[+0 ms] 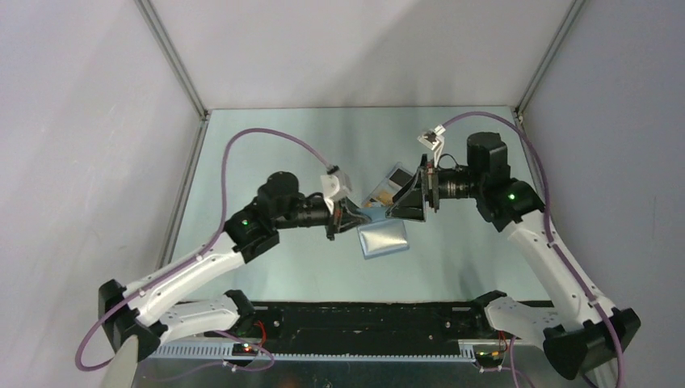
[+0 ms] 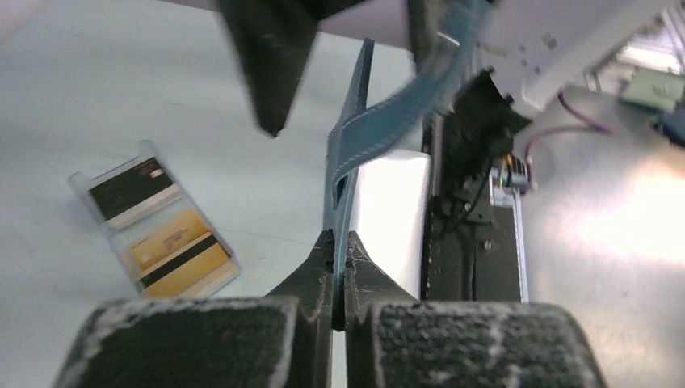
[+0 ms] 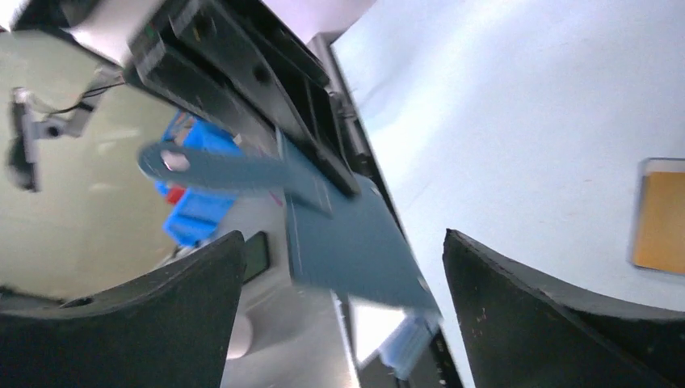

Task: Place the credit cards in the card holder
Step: Open the card holder at the center of the board.

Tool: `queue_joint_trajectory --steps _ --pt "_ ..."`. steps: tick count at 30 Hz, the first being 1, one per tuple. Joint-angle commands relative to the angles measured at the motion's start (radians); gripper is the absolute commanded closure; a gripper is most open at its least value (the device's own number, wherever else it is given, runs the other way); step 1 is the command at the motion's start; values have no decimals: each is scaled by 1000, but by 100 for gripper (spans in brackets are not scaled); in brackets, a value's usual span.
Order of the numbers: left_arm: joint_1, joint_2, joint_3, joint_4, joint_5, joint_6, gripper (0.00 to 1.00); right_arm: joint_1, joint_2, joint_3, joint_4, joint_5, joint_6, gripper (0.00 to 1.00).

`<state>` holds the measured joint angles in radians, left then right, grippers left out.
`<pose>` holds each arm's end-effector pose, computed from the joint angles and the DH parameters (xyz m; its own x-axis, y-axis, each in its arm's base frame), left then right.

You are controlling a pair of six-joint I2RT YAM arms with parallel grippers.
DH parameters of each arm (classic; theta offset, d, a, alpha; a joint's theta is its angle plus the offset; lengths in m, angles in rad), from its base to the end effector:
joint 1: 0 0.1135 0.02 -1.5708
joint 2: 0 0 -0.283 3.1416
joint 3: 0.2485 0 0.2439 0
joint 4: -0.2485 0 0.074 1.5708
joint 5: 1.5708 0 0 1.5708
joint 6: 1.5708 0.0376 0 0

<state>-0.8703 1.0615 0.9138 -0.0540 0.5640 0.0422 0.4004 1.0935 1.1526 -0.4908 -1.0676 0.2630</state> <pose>0.1318 -0.1875 0.3639 -0.0875 0.1591 -0.9834 0.9883 0.1378 -0.0657 0.1770 0.1107 0.4002 -0.6114 -0.1227 -0.7817 -0.7889 0.1717 0.5901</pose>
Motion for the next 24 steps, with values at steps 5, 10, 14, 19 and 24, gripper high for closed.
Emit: queue_joint_trajectory --steps 5,10,14,19,24 --pt "155 -69 47 -44 26 -386 100 -15 -85 -8 -66 161 -127 1" --pt "176 -29 99 -60 164 -444 100 -16 -81 -36 -14 132 -115 1" --pt "176 -19 134 -58 230 -452 100 -11 -41 -43 45 106 -80 1" --pt "176 -4 172 -58 274 -459 100 39 4 -43 154 37 -32 2" --pt "176 2 194 -58 230 -458 86 68 55 -43 203 -88 28 51"
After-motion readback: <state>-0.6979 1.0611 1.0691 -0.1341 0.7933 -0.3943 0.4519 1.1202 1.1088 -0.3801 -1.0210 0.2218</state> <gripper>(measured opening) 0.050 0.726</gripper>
